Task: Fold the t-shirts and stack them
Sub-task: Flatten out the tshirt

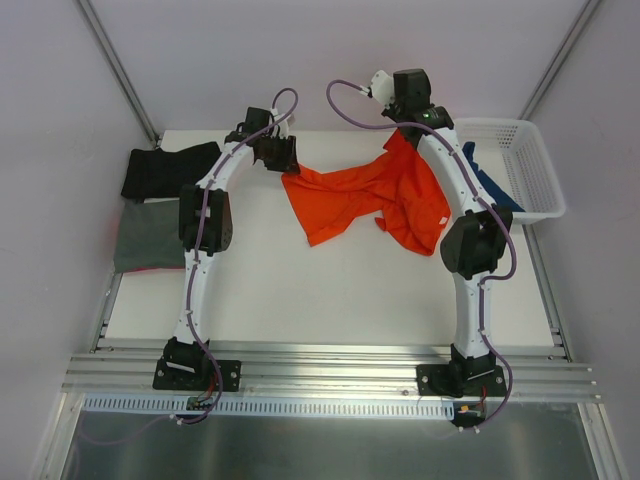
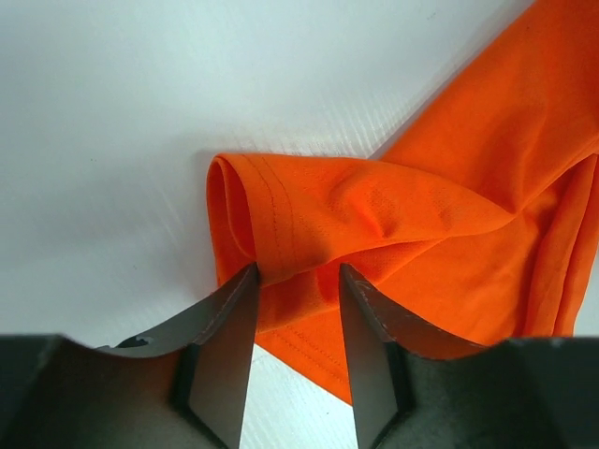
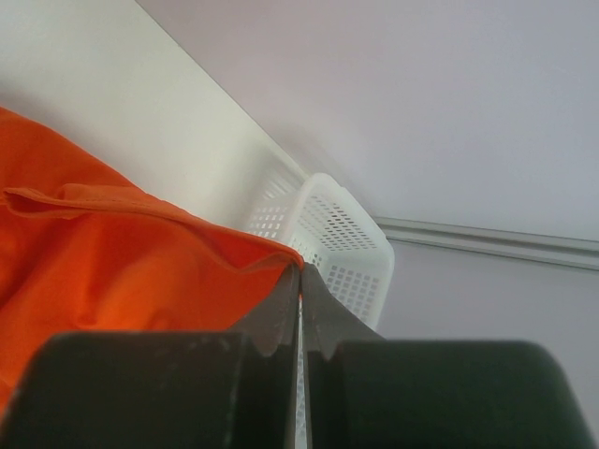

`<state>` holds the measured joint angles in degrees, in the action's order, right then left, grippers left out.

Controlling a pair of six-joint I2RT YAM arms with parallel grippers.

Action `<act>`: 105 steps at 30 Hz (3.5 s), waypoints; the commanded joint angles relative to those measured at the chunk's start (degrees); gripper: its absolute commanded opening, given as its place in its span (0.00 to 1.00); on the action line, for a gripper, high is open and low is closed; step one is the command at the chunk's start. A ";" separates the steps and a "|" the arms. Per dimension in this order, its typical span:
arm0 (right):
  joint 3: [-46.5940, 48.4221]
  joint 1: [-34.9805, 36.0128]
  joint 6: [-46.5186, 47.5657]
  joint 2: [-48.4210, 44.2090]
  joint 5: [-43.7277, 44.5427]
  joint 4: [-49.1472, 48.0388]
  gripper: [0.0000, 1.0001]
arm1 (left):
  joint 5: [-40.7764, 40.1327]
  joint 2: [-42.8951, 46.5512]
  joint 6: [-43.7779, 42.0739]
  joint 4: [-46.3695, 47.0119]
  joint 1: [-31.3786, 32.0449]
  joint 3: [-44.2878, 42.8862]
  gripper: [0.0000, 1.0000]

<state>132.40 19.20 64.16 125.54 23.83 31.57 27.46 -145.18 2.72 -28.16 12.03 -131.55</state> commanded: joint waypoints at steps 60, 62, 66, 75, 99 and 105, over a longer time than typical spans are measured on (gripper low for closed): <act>-25.87 -2.94 -26.37 -72.08 -13.62 22.91 0.01 | 4.61 82.51 -15.99 -22.46 -7.81 30.64 0.00; -25.96 -3.90 -26.54 -76.57 -16.70 25.28 0.01 | 5.58 86.27 -15.56 -23.34 -7.81 31.61 0.00; -23.69 -6.80 -28.82 -81.58 -20.93 28.45 0.01 | 6.37 90.86 -15.46 -24.74 -8.25 33.11 0.00; -12.08 -11.20 -29.80 -80.98 -22.34 29.16 0.01 | 5.68 88.59 -16.34 -24.40 -10.27 20.13 0.00; -19.92 -11.56 -20.04 -30.15 -25.51 2.09 0.01 | 1.54 27.53 -30.40 -20.97 -10.27 0.52 0.00; 3.73 -10.33 -16.71 -5.08 -20.67 2.36 0.01 | 1.54 10.21 -32.51 -20.27 -10.27 -12.41 0.00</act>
<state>127.39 8.16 44.05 115.15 -0.05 36.99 29.04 -132.18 -26.48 -49.12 2.50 -138.39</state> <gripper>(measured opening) 0.012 0.010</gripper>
